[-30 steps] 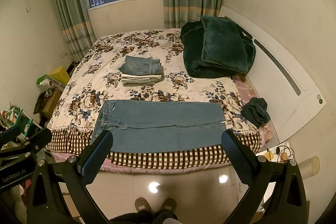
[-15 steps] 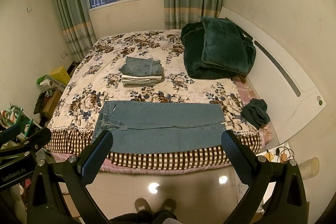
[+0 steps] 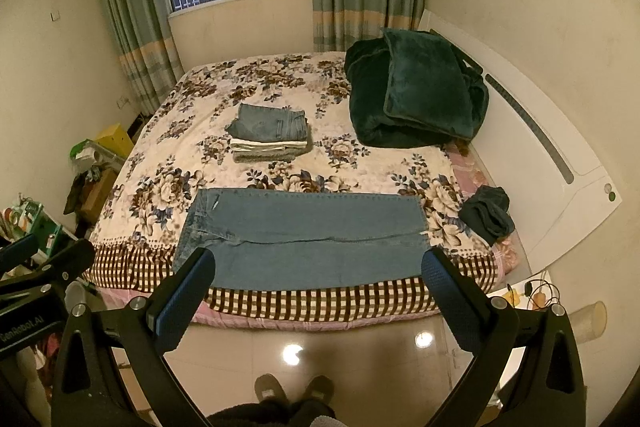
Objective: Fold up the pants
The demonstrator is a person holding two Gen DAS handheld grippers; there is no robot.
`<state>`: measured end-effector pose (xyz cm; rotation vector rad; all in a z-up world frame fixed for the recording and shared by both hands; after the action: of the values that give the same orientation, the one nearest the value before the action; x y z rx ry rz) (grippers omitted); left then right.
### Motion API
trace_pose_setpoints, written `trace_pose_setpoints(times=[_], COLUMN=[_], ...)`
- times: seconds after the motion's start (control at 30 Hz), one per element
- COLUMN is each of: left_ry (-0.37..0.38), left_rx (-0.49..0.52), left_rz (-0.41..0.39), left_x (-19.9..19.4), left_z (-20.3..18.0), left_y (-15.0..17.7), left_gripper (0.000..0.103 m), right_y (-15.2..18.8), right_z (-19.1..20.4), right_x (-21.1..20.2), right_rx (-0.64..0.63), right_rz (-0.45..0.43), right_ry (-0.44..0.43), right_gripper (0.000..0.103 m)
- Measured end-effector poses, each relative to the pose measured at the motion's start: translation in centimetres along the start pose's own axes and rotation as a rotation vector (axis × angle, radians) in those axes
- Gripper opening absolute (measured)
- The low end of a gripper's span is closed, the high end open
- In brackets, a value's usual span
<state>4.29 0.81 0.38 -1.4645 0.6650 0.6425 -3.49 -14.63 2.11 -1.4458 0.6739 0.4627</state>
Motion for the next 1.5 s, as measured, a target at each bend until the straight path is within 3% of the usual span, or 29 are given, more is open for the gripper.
trace_pose_setpoints(times=[0.2, 0.33, 0.5, 0.67, 0.9, 1.0, 1.07, 1.2, 1.33, 1.5], left_ry=[-0.028, -0.110, -0.191, -0.225, -0.237, -0.241, -0.204, -0.267, -0.303, -0.363], left_rx=[-0.008, -0.015, -0.021, -0.049, -0.088, -0.129, -0.166, -0.180, -0.259, -0.405], left_rz=[-0.011, -0.030, -0.038, 0.037, 0.171, 0.232, 0.248, 0.383, 0.502, 0.616], left_x=[0.9, 4.9, 11.1, 19.1, 34.5, 42.4, 47.8, 60.5, 68.7, 76.8], left_z=[-0.6, -1.4, -1.9, -2.0, -2.2, -1.7, -1.5, -1.3, -0.1, 2.8], left_y=[-0.2, -0.7, -2.4, -4.0, -6.1, -6.5, -6.6, -4.3, -2.1, -0.1], left_gripper=[0.103, 0.103, 0.103, 0.103, 0.103, 0.103, 0.103, 0.103, 0.103, 0.103], right_y=[-0.8, -0.8, -1.1, -2.2, -2.5, -1.8, -1.0, 1.9, 5.8, 10.1], right_z=[-2.0, -5.1, -8.8, -11.4, -14.2, -16.0, -17.4, -20.3, -23.6, -27.6], right_x=[0.4, 4.9, 12.6, 22.9, 38.9, 48.0, 54.2, 67.0, 77.3, 84.7], right_rx=[0.012, 0.030, 0.085, 0.154, 0.268, 0.334, 0.383, 0.469, 0.618, 0.816], right_rz=[0.017, 0.020, 0.044, 0.120, 0.253, 0.317, 0.350, 0.447, 0.564, 0.622], right_ry=[-0.002, 0.028, 0.061, 0.105, 0.172, 0.206, 0.235, 0.269, 0.304, 0.340], right_gripper=[0.103, 0.103, 0.103, 0.103, 0.103, 0.103, 0.103, 0.103, 0.103, 0.103])
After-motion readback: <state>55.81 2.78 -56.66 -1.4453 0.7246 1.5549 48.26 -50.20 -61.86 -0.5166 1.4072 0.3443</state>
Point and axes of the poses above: each gripper's, at about its wrist camera, not at the fingertips, and x roughly the way its jaws point, z to its left, y to its underside, the point moved 5 cm from there along x, roughly the way its jaws point, and after that the axes turned 7 degrees about -z, right-handed, at the moved point
